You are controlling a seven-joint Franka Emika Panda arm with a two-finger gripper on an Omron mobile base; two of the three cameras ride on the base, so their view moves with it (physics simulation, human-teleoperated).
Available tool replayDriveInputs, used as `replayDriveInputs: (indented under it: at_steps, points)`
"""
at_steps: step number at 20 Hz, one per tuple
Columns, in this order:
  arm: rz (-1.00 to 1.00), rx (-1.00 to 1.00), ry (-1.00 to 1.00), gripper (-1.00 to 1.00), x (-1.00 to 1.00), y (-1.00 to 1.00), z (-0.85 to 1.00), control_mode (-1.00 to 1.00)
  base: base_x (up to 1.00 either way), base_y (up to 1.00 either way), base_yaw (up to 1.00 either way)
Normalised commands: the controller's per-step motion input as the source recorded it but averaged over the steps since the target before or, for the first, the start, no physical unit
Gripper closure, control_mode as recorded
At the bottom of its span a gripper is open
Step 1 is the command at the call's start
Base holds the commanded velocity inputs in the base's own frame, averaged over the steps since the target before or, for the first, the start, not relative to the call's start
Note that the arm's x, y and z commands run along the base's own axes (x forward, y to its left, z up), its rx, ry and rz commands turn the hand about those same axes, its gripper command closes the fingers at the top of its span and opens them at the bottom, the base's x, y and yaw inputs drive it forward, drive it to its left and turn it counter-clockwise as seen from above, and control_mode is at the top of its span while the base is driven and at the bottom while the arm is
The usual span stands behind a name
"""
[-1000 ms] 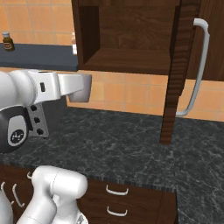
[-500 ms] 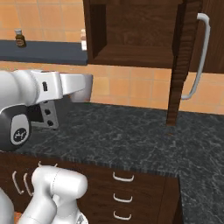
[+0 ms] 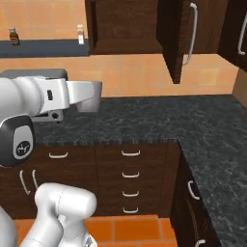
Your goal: Gather all objects into one cabinet and sort the glasses and bowls to opposite sides.
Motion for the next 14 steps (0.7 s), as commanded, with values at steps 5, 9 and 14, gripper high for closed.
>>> replayDriveInputs:
  at_steps: [5, 9, 14]
  points:
    - [0.0, 0.0, 0.0, 1.0, 0.0, 0.0, 0.0, 1.0, -0.41, 0.63, -0.41]
    - [0.0, 0.0, 0.0, 1.0, 0.0, 0.0, 0.0, 1.0, -0.76, 0.44, -0.41]
    - [0.0, 0.0, 0.0, 1.0, 0.0, 0.0, 0.0, 1.0, -0.93, 0.54, -0.48]
